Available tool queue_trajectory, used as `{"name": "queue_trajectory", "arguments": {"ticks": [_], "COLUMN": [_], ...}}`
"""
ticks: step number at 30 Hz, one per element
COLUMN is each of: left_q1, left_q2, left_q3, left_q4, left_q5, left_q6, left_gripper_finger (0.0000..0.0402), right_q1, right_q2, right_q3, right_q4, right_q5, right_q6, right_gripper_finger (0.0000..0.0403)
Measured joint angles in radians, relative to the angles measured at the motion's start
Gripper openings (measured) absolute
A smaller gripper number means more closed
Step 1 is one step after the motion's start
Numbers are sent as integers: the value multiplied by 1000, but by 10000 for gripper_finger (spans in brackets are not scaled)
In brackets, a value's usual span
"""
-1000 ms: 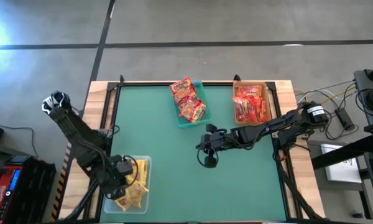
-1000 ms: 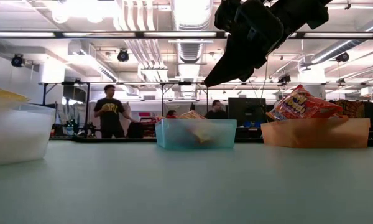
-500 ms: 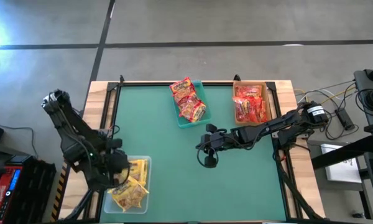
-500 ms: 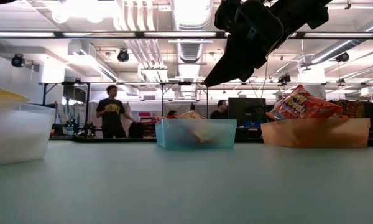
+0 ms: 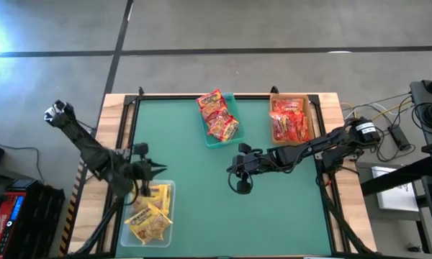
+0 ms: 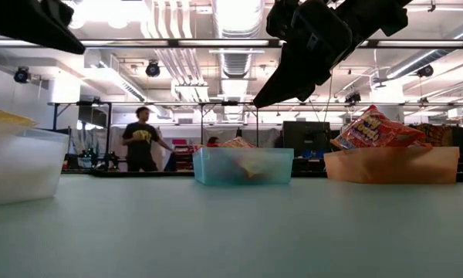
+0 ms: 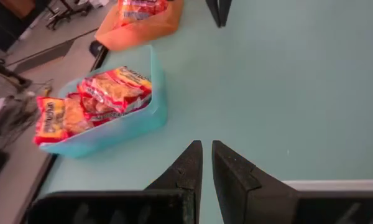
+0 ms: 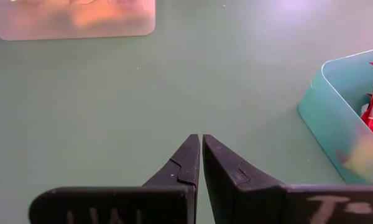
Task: Sort Maruchan noodles
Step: Return to Home Position
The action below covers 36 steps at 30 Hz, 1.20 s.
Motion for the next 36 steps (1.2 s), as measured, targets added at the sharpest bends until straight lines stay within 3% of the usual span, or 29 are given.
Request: {"name": "queue_trajectory", "arguments": {"ticks": [7, 12, 15, 19, 24, 29, 33, 36], "left_q1": [190, 331, 401, 477, 566, 608, 611, 610], "left_q2": [-229, -340, -370, -372, -366, -357, -357, -357], "left_q3": [-232, -354, -435, -547, -680, -676, -674, -674], "left_q4": [363, 591, 782, 1084, 1325, 1334, 1302, 1190], "left_q5": [183, 286, 294, 377, 418, 459, 358, 353], "left_q6": [291, 346, 392, 458, 469, 434, 456, 390], "left_gripper_finger": [19, 18, 15, 10, 1, 0, 0, 0], "right_q1": [0, 0, 0, 0, 0, 0, 0, 0], "right_q2": [0, 0, 0, 0, 0, 0, 0, 0], "right_q3": [0, 0, 0, 0, 0, 0, 0, 0], "right_q4": [0, 0, 0, 0, 0, 0, 0, 0], "right_q5": [0, 0, 0, 0, 0, 0, 0, 0], "right_q6": [0, 0, 0, 0, 0, 0, 0, 0], "right_gripper_finger": [13, 13, 13, 13, 13, 13, 13, 13]}}
